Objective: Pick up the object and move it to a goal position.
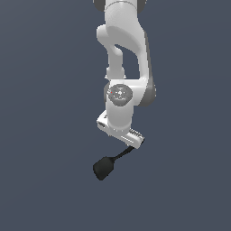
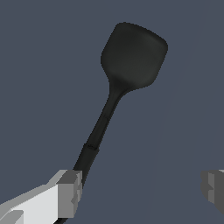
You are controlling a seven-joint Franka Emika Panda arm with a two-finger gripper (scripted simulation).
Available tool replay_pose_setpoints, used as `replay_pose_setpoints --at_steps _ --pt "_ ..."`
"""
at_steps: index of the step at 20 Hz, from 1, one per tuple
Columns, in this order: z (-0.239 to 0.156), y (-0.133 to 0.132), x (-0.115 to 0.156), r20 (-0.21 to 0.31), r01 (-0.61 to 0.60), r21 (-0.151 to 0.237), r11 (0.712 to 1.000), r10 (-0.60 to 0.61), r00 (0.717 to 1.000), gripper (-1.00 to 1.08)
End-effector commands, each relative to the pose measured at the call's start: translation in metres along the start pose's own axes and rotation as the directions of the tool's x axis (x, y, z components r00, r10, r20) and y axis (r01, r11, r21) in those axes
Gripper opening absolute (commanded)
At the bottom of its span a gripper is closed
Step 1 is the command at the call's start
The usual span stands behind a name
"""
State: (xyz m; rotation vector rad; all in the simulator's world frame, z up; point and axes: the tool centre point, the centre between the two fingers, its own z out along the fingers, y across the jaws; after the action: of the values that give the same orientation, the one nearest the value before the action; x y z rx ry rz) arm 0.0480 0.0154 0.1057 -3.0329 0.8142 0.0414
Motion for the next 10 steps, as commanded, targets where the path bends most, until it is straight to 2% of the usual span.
replay_pose_setpoints --at_steps 1,10 --pt "0.007 -0.005 0.005 -0.004 -0.069 0.002 0.998 0.069 0.998 1.0" --pt "0.027 -0.019 0.018 -0.016 -0.268 0.01 0.963 0.268 0.963 1.0"
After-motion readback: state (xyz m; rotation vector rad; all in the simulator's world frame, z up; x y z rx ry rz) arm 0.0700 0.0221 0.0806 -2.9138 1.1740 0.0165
